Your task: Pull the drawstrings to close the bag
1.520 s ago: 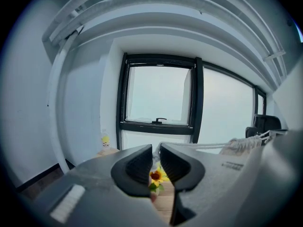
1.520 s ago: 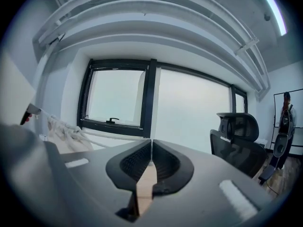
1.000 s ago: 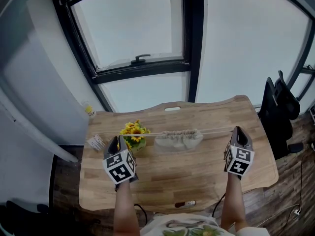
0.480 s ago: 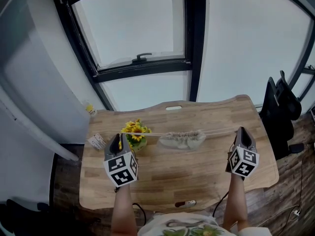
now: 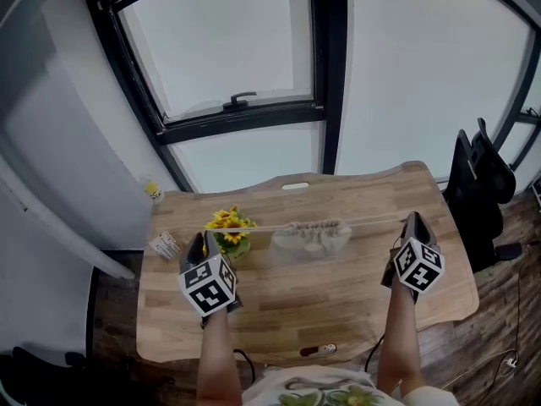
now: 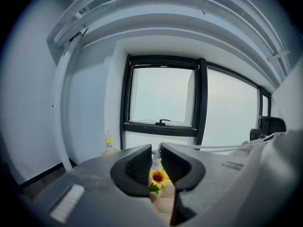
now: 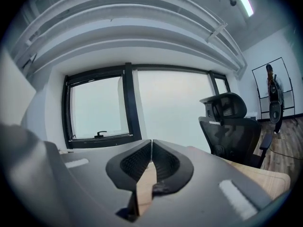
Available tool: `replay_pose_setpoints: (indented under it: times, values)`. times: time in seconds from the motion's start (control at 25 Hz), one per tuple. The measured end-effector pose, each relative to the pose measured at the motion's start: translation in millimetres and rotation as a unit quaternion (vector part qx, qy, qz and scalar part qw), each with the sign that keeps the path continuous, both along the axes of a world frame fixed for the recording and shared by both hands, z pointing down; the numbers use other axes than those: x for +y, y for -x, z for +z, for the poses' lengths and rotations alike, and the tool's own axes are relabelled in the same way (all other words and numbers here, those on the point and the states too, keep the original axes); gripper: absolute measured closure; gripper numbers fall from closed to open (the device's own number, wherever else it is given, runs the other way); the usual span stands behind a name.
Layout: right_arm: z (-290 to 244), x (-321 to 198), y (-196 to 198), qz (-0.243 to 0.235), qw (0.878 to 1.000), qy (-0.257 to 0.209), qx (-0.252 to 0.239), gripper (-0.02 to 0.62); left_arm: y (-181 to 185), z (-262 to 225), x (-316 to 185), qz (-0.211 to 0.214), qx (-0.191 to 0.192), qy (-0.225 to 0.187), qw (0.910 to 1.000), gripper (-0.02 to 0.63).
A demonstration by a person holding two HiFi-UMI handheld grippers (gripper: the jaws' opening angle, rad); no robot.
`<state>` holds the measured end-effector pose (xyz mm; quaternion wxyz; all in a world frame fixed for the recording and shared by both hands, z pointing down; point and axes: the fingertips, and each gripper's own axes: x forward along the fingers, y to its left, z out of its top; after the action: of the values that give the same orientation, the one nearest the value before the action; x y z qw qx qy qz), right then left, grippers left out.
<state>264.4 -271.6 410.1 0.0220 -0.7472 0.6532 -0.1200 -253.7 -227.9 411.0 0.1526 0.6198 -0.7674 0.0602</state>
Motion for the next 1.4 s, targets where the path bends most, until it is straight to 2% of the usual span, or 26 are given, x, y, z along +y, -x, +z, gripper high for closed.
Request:
replay_pose_setpoints:
  times: [0.56, 0.88, 0.92, 0.96, 1.0, 1.04, 1.08, 1.12, 1.2, 1.28, 1.4]
  values:
    - [3, -1, -13, 0.009, 1.0, -0.007, -0.025, 0.583, 23, 2, 6, -0.019, 0.007, -0.005, 0.9998, 0.528]
    - [2, 0, -13, 0.004, 0.999, -0.007, -0.032, 0.583, 23, 1, 6, -0.011, -0.002, -0.008, 0.9999, 0.525]
    - [3, 1, -16, 0.013, 0.999, -0.007, -0.034, 0.583, 27, 1, 8, -0.022, 0.003, -0.009, 0.9997, 0.523]
    - [5, 5, -26, 0.036, 0.999, -0.007, -0.04, 0.583, 41, 2, 13, -0.054, 0.007, -0.012, 0.9985, 0.523]
    - [5, 12, -45, 0.07, 0.996, -0.009, -0.052, 0.586, 67, 1, 23, -0.101, 0.013, -0.019, 0.9946, 0.589]
    - [4, 21, -69, 0.098, 0.993, -0.014, -0.069, 0.586, 99, -2, 36, -0.146, 0.027, -0.032, 0.9885, 0.601]
    - [-1, 28, -89, 0.107, 0.991, -0.021, -0.083, 0.586, 128, -9, 49, -0.171, 0.051, -0.049, 0.9827, 0.601]
    - [-9, 32, -99, 0.096, 0.992, -0.026, -0.083, 0.586, 147, -19, 57, -0.178, 0.066, -0.065, 0.9795, 0.601]
    - [-23, 26, -93, 0.055, 0.996, -0.028, -0.06, 0.586, 147, -43, 55, -0.157, 0.036, -0.08, 0.9838, 0.601]
    - [-21, 16, -76, 0.027, 0.998, -0.019, -0.046, 0.586, 115, -47, 39, -0.107, 0.007, -0.072, 0.9916, 0.601]
    - [-11, 18, -56, 0.006, 1.0, -0.001, -0.017, 0.584, 63, -27, 25, -0.038, -0.014, -0.04, 0.9984, 0.601]
